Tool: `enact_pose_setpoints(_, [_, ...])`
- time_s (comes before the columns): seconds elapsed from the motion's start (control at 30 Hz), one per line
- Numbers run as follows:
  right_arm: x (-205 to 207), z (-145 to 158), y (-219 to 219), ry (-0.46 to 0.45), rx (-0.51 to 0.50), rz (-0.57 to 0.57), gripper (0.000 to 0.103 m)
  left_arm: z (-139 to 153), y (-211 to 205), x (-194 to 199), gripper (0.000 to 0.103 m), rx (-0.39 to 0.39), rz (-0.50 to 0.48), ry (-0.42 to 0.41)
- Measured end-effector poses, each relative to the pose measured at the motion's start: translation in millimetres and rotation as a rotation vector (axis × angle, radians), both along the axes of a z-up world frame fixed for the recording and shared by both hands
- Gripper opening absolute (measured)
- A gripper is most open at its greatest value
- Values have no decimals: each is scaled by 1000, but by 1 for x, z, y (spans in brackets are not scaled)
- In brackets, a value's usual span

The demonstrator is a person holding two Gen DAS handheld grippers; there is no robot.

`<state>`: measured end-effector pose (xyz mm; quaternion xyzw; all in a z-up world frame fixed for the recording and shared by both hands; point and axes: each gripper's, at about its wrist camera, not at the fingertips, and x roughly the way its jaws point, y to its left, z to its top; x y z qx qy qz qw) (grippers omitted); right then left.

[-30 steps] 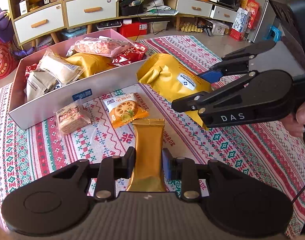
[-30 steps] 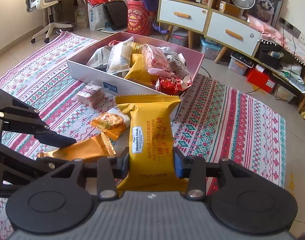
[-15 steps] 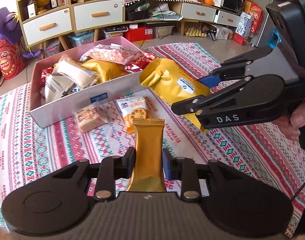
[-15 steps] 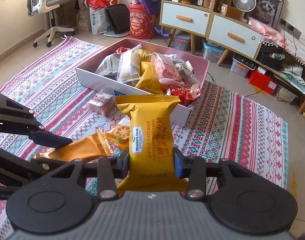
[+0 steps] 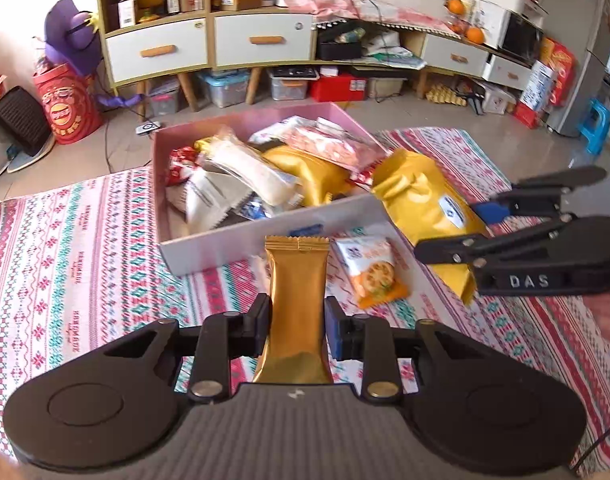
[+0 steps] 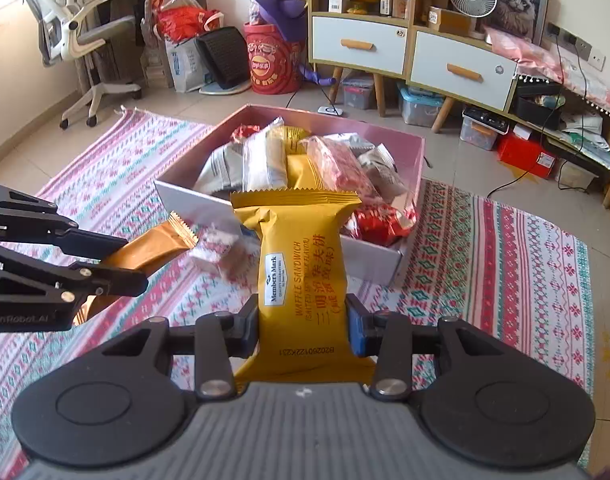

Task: Organize snacks
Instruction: 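Lift both held snacks and carry them over the pink box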

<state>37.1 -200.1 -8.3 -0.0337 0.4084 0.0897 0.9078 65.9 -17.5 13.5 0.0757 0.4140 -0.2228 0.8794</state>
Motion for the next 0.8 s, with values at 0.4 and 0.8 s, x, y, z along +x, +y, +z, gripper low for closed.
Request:
enact_pose_setpoints(0.4, [51, -2, 23, -3, 25, -30, 39, 14, 19, 60, 34, 8, 96, -22])
enact_pose_setpoints(0.8, [94, 4, 26, -16, 23, -80, 39, 5, 9, 107, 34, 17, 130, -39])
